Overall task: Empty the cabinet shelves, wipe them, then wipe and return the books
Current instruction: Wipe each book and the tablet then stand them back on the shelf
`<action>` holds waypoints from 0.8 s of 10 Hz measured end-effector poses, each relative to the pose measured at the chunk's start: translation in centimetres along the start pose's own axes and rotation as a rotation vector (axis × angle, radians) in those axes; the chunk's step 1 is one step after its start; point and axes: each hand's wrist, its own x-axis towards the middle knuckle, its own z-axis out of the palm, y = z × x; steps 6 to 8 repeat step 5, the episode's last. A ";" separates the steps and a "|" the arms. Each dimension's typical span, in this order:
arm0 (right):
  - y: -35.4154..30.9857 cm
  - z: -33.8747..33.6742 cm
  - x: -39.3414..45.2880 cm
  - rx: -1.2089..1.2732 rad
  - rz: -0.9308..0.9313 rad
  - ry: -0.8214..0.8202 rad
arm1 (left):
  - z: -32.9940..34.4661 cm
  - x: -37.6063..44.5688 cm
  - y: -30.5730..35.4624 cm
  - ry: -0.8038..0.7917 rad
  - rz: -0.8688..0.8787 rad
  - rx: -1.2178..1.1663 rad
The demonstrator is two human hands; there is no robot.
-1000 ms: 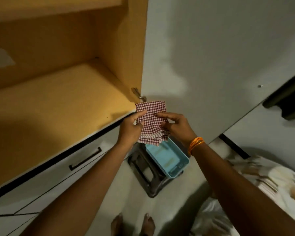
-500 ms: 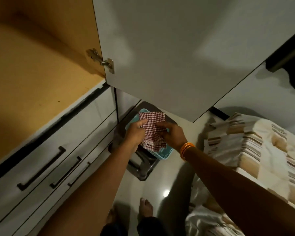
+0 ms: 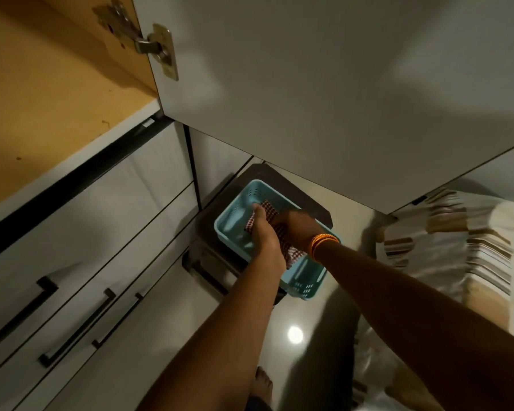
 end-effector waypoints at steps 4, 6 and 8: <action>-1.5 -1.1 -2.3 -0.050 -0.115 0.266 | 0.1 -3.9 3.6 0.111 0.056 0.213; -3.4 -4.1 -5.1 -0.012 -0.148 0.261 | 0.2 -8.9 5.0 0.139 0.081 0.296; -3.4 -4.1 -5.1 -0.012 -0.148 0.261 | 0.2 -8.9 5.0 0.139 0.081 0.296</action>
